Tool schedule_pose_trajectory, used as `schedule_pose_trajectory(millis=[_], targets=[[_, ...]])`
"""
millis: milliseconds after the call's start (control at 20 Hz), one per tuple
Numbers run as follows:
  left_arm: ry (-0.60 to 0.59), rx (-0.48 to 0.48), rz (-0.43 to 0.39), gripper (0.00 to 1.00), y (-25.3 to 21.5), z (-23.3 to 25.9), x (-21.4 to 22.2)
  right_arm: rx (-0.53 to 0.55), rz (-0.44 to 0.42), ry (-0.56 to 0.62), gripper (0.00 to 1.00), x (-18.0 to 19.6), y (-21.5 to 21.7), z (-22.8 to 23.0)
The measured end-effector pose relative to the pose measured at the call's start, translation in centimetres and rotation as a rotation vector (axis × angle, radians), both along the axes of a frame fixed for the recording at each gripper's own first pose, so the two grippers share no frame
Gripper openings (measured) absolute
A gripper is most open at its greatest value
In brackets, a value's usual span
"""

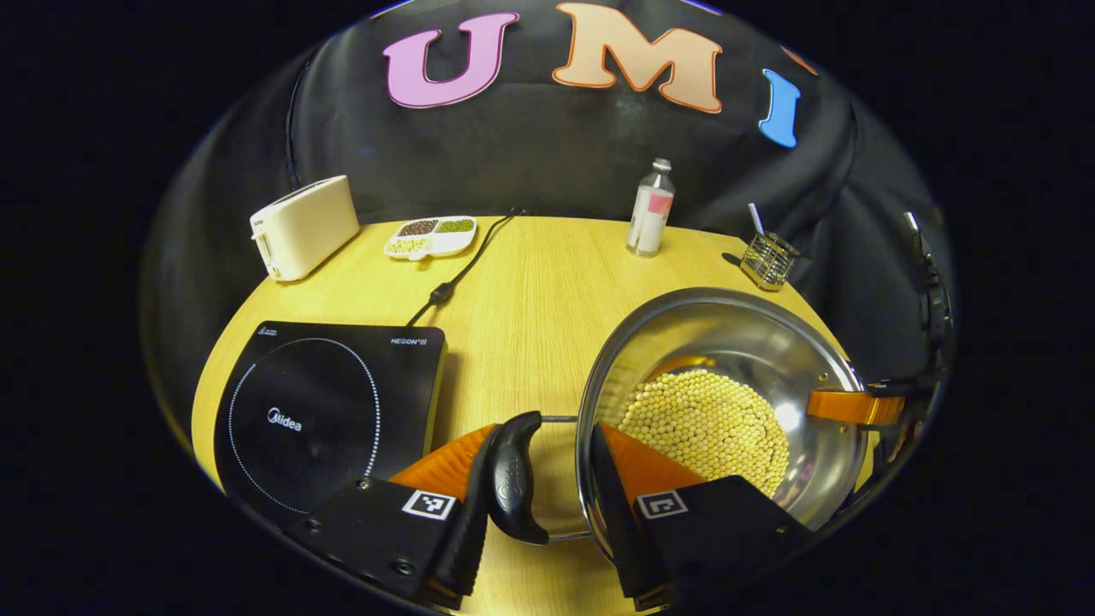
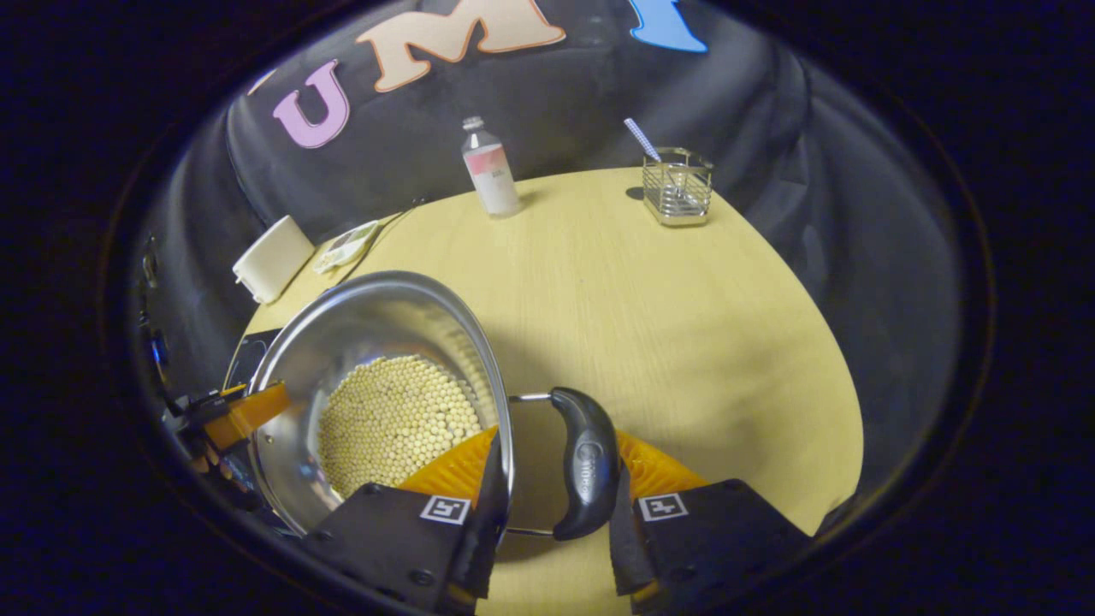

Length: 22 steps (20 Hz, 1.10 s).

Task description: First push the handle of the pot to place it horizontally, then grasp the pot with both hands and set it on the induction cooktop.

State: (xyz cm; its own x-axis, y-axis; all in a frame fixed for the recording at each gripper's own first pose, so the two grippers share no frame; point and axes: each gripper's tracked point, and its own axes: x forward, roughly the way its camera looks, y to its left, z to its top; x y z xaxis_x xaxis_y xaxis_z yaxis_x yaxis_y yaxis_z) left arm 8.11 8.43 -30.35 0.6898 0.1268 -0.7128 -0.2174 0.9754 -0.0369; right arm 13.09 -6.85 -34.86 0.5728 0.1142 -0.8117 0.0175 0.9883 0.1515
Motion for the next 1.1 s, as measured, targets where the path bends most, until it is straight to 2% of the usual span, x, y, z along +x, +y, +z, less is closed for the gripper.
schedule_pose_trajectory(millis=[100, 150, 200, 500, 800, 1100], targets=[[-0.015, 0.006, 0.011, 0.62, 0.4, 1.4, -0.2, 0.001, 0.013, -0.017, 0.51, 0.3, 0.4, 1.2], [-0.025, 0.008, 0.014, 0.64, 0.8, 2.1, -0.3, 0.002, 0.016, -0.027, 0.56, 0.2, 0.7, 1.7], [-0.035, 0.010, 0.014, 0.63, 1.2, 2.7, -0.4, 0.005, 0.011, -0.031, 0.51, 0.1, 1.2, 2.4], [-0.013, 0.000, -0.017, 0.62, 6.6, 4.9, -1.9, 0.002, -0.019, -0.038, 0.51, -0.8, 6.8, 4.7], [0.009, -0.019, -0.016, 0.64, 15.4, 5.8, -5.1, 0.004, -0.037, -0.038, 0.51, -2.1, 16.5, 5.6], [0.018, -0.010, 0.040, 0.63, 23.9, 5.8, -8.7, 0.019, 0.010, -0.028, 0.51, -2.5, 26.0, 4.7]])
